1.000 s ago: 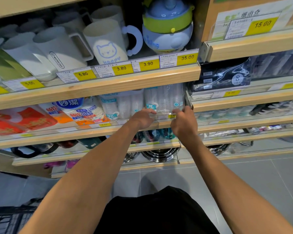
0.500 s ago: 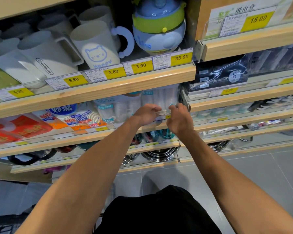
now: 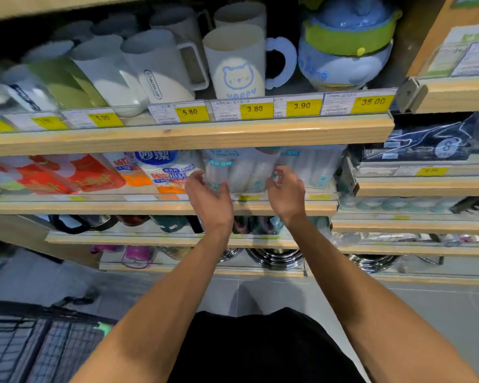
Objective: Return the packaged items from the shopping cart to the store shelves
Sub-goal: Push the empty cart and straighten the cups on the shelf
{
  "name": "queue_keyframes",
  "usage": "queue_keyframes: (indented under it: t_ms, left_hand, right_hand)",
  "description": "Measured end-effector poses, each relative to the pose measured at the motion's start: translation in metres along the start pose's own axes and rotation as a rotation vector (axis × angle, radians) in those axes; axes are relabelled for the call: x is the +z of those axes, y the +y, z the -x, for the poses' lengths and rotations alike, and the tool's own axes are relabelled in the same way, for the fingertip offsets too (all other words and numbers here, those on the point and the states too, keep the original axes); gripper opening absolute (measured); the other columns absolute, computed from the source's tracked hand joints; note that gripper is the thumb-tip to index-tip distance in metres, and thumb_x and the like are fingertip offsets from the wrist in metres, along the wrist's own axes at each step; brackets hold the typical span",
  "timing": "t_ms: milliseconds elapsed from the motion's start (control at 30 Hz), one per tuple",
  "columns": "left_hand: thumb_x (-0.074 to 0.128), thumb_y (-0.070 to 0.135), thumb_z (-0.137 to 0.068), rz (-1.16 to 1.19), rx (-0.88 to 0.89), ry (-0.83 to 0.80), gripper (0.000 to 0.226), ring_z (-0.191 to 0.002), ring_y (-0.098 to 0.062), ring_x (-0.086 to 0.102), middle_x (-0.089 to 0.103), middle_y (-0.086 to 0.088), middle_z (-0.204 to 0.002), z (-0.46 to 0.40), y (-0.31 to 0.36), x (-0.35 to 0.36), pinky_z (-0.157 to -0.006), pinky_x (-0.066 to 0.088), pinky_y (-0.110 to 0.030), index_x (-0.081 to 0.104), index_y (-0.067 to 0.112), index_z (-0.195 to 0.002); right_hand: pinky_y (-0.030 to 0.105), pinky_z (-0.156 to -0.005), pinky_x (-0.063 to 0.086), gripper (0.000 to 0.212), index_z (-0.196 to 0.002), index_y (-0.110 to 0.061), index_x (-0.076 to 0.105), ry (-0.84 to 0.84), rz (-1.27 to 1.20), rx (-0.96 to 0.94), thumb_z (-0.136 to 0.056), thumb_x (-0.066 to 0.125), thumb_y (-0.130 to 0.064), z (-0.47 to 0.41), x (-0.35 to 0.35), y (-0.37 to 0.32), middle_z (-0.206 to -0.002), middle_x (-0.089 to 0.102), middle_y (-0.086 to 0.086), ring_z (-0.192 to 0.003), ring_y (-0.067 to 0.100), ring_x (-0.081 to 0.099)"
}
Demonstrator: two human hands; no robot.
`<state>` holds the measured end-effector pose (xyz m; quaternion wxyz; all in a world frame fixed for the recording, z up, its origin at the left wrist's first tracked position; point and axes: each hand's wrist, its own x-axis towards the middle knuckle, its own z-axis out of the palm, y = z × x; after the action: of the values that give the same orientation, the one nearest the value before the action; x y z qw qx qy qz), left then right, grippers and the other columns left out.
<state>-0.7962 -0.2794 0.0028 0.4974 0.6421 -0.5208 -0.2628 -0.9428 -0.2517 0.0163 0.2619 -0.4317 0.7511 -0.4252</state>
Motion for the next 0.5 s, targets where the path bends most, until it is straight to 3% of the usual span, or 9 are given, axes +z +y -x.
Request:
queue_keyframes:
  t_ms: [100,233,367,500]
  left_hand:
    - [0.06,0.033,-0.093,-0.086,-0.015,-0.12,0.044,-0.112,-0.028,0.058,0.059,-0.01,-0.121,-0.008,-0.007,-0.001,-0.097,0.049,-0.046,0.048,0.008,-0.128]
    - [0.052,0.048,-0.097,-0.258,0.053,-0.192,0.055,-0.118,-0.027,0.059,0.063,-0.009,-0.126,-0.017,-0.012,-0.006,-0.098,0.049,-0.044,0.051,0.007,-0.133]
    - [0.029,0.083,-0.083,-0.344,0.041,-0.258,0.09,-0.115,-0.025,0.063,0.067,-0.006,-0.124,-0.026,-0.006,-0.006,-0.094,0.053,-0.046,0.054,0.011,-0.13]
    - [0.021,0.082,-0.086,-0.492,-0.024,-0.426,0.085,-0.098,-0.03,0.063,0.068,-0.008,-0.105,-0.033,0.008,-0.005,-0.087,0.051,-0.044,0.059,0.01,-0.112]
  right_hand:
    - [0.028,-0.073,0.042,0.025,-0.114,-0.01,0.06,0.043,-0.068,0.038,-0.095,0.061,-0.026,-0.004,0.002,-0.005,-0.101,0.067,0.003,-0.085,0.018,0.06]
    - [0.032,-0.072,0.045,0.024,-0.11,-0.013,0.057,0.118,-0.123,-0.007,-0.093,0.064,-0.029,0.0,0.006,-0.007,-0.094,0.064,0.0,-0.083,0.019,0.061]
    - [0.044,-0.079,0.053,0.037,-0.117,-0.011,0.051,0.182,-0.125,0.027,-0.092,0.065,-0.034,0.003,0.008,-0.007,-0.1,0.066,0.004,-0.087,0.026,0.065]
    - [0.046,-0.081,0.055,0.039,-0.111,-0.013,0.057,0.236,-0.083,0.013,-0.089,0.067,-0.044,0.002,0.004,-0.01,-0.097,0.066,0.001,-0.087,0.024,0.067]
